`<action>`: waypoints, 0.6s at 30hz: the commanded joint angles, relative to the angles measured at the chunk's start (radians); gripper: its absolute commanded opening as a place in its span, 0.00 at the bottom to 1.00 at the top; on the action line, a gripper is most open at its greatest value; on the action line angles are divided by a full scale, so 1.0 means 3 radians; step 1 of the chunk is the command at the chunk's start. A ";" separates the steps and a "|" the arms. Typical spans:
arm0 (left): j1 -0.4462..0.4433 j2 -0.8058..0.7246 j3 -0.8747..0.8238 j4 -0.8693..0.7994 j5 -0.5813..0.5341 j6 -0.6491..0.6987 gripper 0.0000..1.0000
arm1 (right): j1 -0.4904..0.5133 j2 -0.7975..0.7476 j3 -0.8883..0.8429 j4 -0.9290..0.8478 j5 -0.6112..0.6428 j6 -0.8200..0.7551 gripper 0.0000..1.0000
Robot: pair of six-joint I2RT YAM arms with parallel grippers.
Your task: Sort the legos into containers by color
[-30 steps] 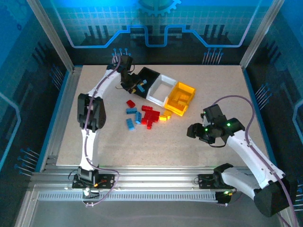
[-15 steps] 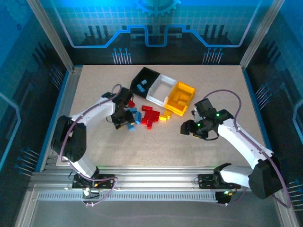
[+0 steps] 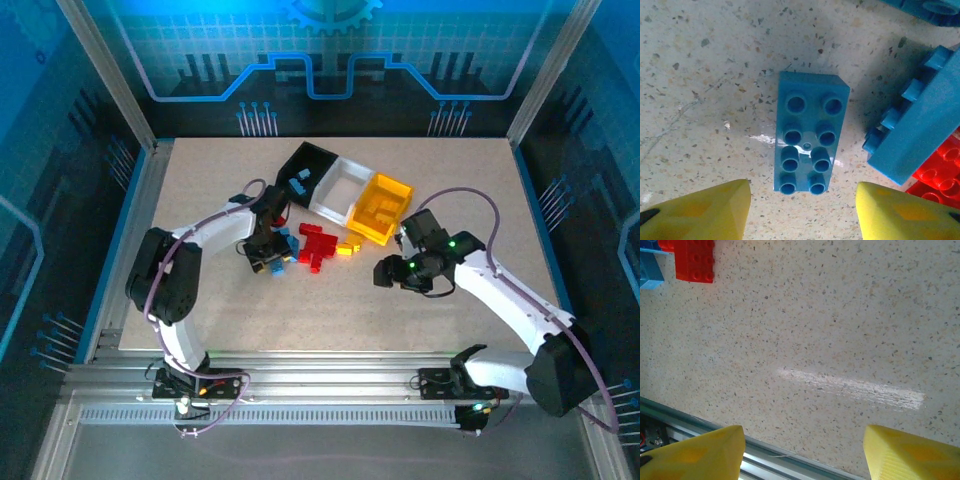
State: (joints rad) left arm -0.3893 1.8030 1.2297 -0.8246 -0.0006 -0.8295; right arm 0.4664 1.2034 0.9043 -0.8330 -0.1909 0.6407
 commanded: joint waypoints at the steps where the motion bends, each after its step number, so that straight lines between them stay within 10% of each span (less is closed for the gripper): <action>1: -0.0013 0.0120 0.0052 -0.0059 -0.0007 -0.0014 0.59 | 0.0040 -0.0109 -0.0058 -0.0011 0.0043 0.0083 0.65; 18: 0.0122 0.0352 -0.0099 0.0192 0.0089 0.0181 0.59 | 0.0061 -0.0327 -0.0169 -0.0118 0.0126 0.0205 0.65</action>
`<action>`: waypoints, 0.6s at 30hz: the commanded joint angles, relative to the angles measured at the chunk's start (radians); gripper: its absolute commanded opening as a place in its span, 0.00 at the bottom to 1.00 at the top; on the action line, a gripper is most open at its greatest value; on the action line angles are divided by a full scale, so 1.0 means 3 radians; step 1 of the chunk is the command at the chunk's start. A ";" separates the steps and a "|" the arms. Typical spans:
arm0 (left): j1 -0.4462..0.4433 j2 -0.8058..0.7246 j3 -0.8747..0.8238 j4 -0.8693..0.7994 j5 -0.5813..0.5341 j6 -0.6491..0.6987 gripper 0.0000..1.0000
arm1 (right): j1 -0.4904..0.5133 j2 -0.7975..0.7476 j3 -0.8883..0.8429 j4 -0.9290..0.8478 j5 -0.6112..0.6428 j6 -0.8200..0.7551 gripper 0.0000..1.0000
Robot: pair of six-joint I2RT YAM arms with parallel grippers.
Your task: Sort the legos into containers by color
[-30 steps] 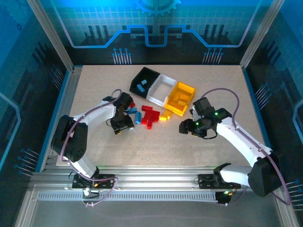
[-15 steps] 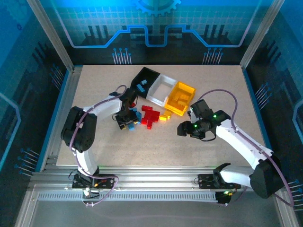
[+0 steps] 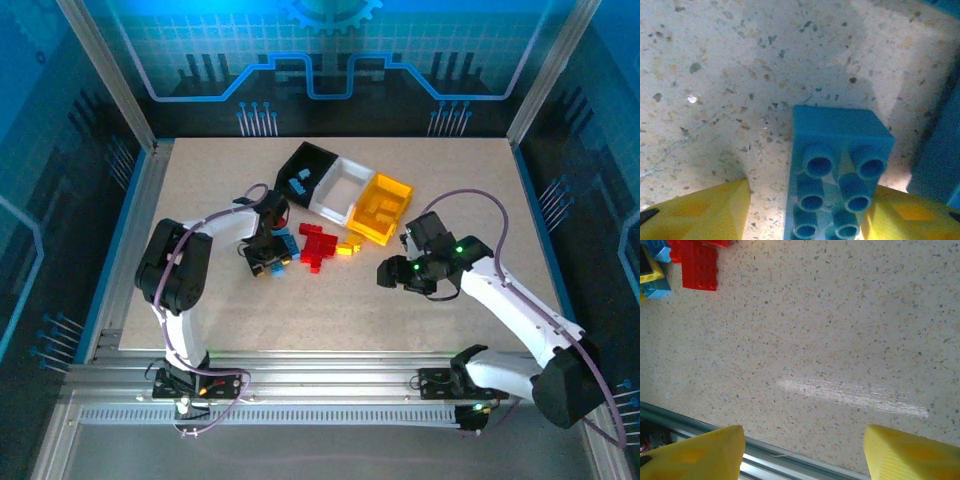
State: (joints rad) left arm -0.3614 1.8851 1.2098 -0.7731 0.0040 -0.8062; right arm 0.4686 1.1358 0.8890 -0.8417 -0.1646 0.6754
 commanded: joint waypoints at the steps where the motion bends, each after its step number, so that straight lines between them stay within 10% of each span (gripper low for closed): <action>1: 0.0037 0.0091 -0.0029 0.0020 0.0069 0.0117 0.59 | 0.0050 -0.0124 -0.0135 -0.0098 0.0042 0.0095 0.65; 18: 0.0080 0.0008 -0.0181 0.0048 0.0040 0.0262 0.32 | 0.0059 0.0020 -0.0075 -0.0061 0.0028 0.0055 0.65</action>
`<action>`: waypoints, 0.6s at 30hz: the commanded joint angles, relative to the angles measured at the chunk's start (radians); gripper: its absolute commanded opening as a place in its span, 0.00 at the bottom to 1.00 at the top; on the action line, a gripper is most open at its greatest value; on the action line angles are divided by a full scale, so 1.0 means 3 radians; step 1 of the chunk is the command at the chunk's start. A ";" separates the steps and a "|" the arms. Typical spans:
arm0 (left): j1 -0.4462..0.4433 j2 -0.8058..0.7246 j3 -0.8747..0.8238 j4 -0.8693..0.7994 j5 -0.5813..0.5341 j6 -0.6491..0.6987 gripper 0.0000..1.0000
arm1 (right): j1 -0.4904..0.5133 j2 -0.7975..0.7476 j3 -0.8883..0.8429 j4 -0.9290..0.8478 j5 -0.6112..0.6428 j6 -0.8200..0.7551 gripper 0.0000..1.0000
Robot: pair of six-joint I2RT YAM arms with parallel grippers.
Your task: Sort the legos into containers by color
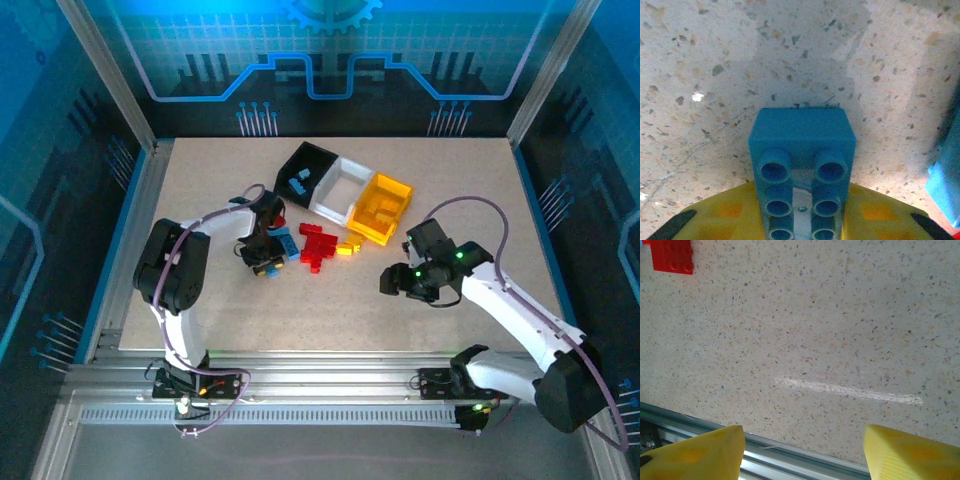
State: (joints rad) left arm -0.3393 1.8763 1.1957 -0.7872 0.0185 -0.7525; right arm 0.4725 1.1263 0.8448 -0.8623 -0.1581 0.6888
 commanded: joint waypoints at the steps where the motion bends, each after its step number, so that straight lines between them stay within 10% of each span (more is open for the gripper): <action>1: 0.0009 0.0004 -0.0143 0.0079 -0.0027 0.0099 0.31 | 0.0045 0.0064 0.0089 0.0016 0.0008 0.0001 0.65; 18: 0.0089 -0.0513 0.0009 -0.0193 -0.0123 0.0253 0.29 | 0.0046 0.0273 0.0216 0.0118 -0.0011 -0.0066 0.65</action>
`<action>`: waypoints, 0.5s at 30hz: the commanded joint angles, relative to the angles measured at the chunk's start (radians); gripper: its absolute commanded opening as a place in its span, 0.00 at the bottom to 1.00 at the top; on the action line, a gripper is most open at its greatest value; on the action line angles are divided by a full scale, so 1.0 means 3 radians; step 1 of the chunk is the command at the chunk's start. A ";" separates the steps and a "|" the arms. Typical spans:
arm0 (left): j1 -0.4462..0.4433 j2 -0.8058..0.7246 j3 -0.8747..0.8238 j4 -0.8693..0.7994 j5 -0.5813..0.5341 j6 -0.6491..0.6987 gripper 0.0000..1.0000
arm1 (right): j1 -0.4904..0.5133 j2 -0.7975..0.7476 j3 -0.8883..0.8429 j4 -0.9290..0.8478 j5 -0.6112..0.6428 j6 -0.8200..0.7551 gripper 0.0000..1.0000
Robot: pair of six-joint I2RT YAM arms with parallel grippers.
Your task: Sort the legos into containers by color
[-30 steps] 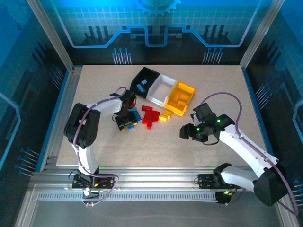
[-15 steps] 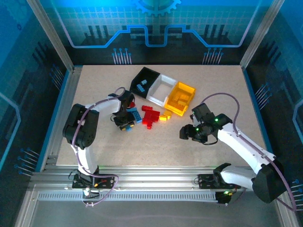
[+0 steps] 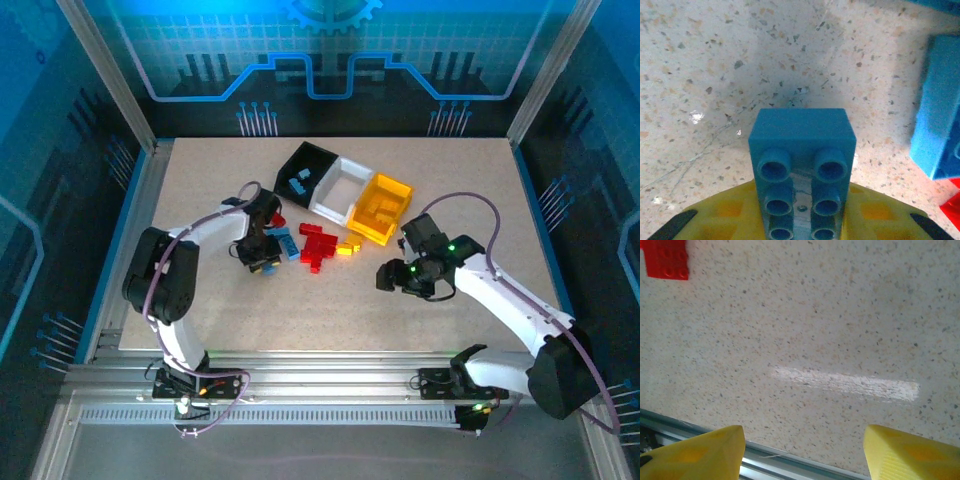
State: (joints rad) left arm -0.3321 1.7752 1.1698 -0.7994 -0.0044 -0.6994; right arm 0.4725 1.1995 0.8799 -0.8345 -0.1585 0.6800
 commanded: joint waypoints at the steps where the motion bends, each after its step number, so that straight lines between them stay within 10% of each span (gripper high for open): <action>1: 0.0097 -0.0211 0.0119 -0.0150 -0.0025 0.0086 0.29 | 0.0046 0.0030 0.0095 0.0025 -0.0009 -0.0036 0.65; 15: 0.0294 0.0637 0.1925 -0.0027 0.0791 0.0119 0.29 | 0.0041 -0.0123 0.0031 -0.0059 0.0062 0.0104 0.65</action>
State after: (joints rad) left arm -0.2459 1.8908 1.6653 -0.8028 0.1326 -0.6735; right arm 0.4725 1.1934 0.8848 -0.8223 -0.1570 0.6914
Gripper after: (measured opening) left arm 0.329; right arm 0.652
